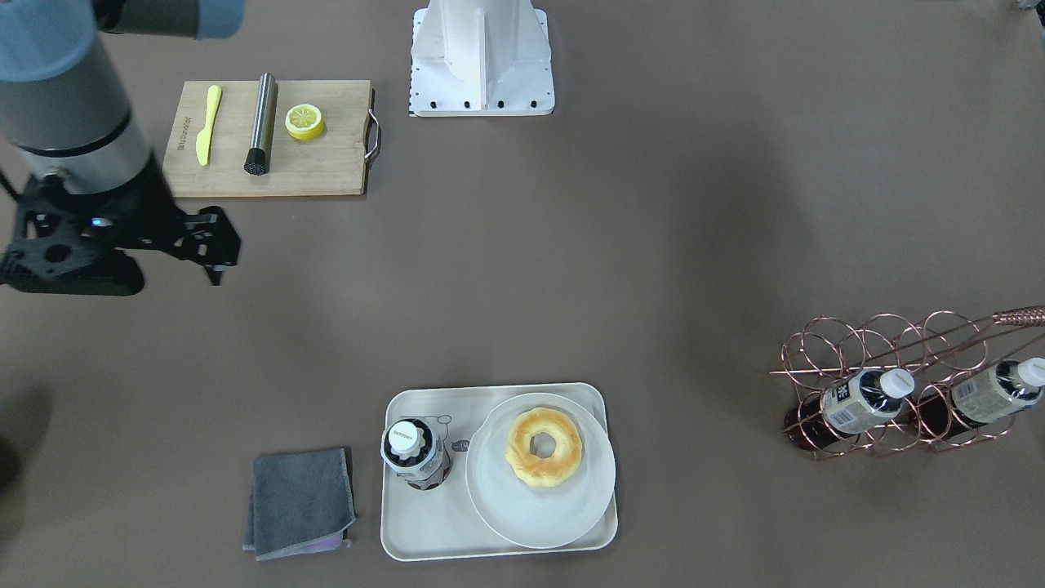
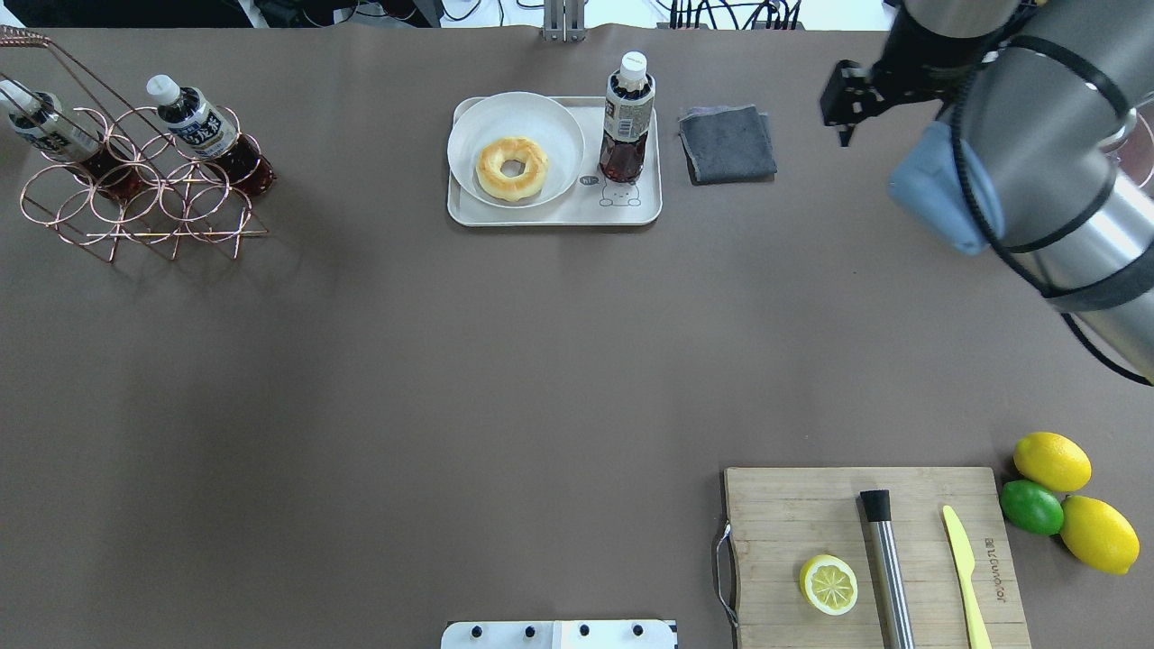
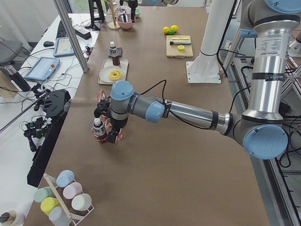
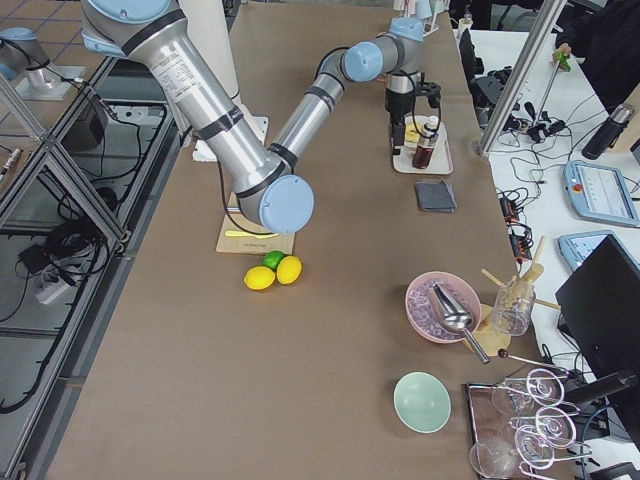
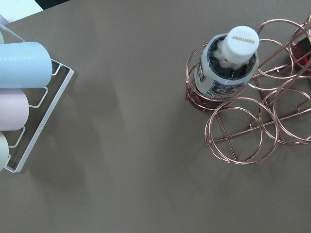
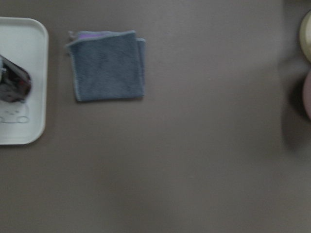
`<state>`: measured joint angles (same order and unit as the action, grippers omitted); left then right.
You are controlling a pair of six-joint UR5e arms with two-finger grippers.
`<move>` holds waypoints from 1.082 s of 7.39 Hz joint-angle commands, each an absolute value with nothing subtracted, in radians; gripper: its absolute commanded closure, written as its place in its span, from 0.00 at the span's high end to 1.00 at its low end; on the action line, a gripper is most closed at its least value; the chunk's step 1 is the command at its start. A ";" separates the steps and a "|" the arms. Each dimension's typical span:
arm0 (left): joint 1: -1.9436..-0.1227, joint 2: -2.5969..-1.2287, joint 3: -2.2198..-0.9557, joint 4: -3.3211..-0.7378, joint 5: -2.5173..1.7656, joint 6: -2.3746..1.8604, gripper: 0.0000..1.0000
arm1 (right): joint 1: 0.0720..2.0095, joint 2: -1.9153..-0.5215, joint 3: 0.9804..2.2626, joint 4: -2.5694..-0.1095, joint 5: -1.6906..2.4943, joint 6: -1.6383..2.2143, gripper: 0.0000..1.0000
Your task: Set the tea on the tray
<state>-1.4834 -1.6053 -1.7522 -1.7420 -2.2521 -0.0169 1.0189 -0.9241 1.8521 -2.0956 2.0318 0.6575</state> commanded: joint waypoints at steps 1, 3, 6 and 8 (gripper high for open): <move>-1.483 -1.600 -1.752 -1.743 -2.252 -0.017 0.98 | 1.252 -1.179 1.837 -1.994 2.097 0.218 1.00; -1.483 -1.603 -1.743 -1.743 -2.250 -0.015 0.98 | 1.424 -1.248 1.749 -1.991 2.245 -0.071 1.00; -1.483 -1.598 -1.735 -1.744 -2.250 -0.015 0.98 | 1.564 -1.408 1.723 -1.958 2.290 -0.225 1.00; -1.483 -1.591 -1.732 -1.744 -2.247 -0.015 0.98 | 1.600 -1.495 1.714 -1.883 2.289 -0.239 1.00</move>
<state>-1.4834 -1.5960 -1.7352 -1.7432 -2.2495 -0.0160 1.5661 -1.4214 1.7242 -1.9444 2.2843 -0.2231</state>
